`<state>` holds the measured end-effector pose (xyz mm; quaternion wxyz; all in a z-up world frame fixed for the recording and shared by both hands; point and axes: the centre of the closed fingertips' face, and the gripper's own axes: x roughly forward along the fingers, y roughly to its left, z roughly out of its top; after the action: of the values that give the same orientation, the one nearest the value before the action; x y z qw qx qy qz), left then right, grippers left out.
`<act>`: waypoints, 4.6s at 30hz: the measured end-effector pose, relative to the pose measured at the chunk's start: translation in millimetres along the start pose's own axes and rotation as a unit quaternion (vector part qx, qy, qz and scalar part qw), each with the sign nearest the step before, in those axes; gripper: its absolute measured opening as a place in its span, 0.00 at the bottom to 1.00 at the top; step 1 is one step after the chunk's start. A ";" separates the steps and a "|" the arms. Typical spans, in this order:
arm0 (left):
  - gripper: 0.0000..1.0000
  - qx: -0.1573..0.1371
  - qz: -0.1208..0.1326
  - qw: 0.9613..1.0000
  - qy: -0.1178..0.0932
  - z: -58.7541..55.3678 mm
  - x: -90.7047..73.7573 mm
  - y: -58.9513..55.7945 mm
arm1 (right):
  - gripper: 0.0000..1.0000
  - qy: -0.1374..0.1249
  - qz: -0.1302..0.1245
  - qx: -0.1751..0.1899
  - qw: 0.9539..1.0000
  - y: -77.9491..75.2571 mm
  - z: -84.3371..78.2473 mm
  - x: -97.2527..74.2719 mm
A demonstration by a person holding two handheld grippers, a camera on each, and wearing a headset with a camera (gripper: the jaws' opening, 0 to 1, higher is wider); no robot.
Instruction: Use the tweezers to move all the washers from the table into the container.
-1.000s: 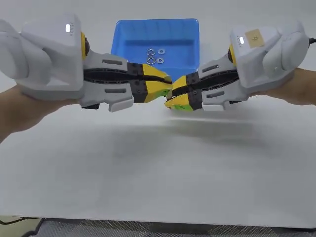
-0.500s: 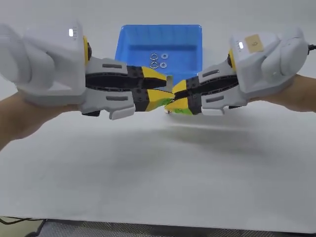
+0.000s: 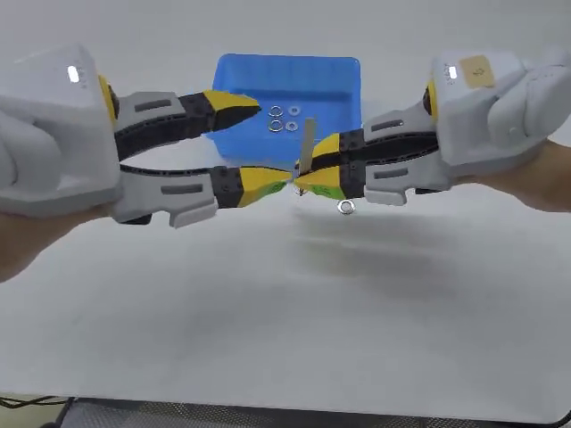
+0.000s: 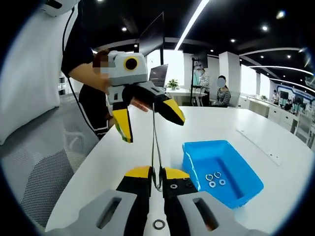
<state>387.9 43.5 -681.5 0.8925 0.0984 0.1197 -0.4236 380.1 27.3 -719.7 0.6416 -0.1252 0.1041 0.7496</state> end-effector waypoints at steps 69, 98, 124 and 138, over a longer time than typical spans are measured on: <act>0.99 -0.159 0.072 0.985 -0.016 -40.6 -62.6 2.4 | 0.07 0.063 -0.064 -0.004 0.996 -112.2 -24.2 37.8; 0.28 -0.093 -0.047 0.990 -0.092 31.8 25.6 65.4 | 0.07 0.083 -0.003 -0.024 0.996 -73.6 -7.1 28.4; 0.04 0.010 -0.130 0.989 -0.068 33.4 28.0 46.8 | 0.08 0.078 0.013 -0.035 0.996 -70.7 -1.3 33.8; 0.04 0.034 -0.125 0.989 -0.069 35.7 33.6 48.0 | 0.17 0.090 -0.022 -0.031 0.995 -73.9 -1.2 34.1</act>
<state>450.6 38.8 -654.0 0.8348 0.0835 0.0546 -0.5415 448.3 70.2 -731.5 0.6417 -0.2145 0.1356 0.7238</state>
